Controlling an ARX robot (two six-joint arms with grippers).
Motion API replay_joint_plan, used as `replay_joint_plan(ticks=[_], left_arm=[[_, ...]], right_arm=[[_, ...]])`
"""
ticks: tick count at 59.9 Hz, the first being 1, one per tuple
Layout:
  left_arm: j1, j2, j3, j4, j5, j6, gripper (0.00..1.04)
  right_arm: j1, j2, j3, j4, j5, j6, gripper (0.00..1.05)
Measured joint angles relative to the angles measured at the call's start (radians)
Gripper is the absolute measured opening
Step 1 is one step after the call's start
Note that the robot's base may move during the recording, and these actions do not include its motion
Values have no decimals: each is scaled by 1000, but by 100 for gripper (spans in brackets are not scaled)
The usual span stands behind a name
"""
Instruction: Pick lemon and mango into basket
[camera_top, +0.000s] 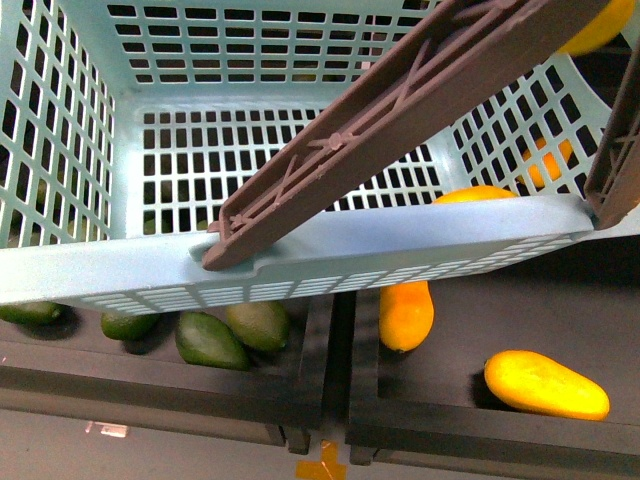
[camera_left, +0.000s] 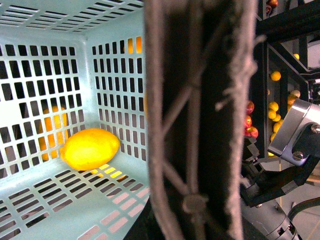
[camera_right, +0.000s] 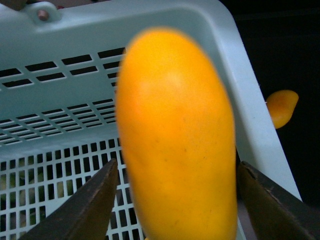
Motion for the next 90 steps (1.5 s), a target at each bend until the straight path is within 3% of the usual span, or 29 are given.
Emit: replay_joint_plan(ticks=[10,24,29,36,46,56,65,70,90], left_arm=[[0,0,0,0,0,-2,5],[0,0,0,-1,-12,2,5],[0,0,0,-1,-8,1,5],[0,0,0,-1,-2,-2,5],[-3,0,0,-1,2,-1,5],[-2,0,0,-1,-5,-1,5],[-2,0,0,-1,-6,-1,5],[-2,0,0,-1,-3,-1,5],[-2,0,0,-1,2,-2,5]], right_arm=[[-10,-18,0,-10,30,22,98],[-87,-182,-74,-51,92,26,95],[-157,-267,-216,210,-30,-95,83],[-228,-390,-398,451,-101,-235,63],[-268,-465,-517,487,-147,-287,39],[-314,-572,-633,491,-196,-308,2],[-341,-644,-690,477,-217,-312,2],[-397,-698,-723,454,-298,-313,2],[-428,-856,-788,364,-304,-313,2]])
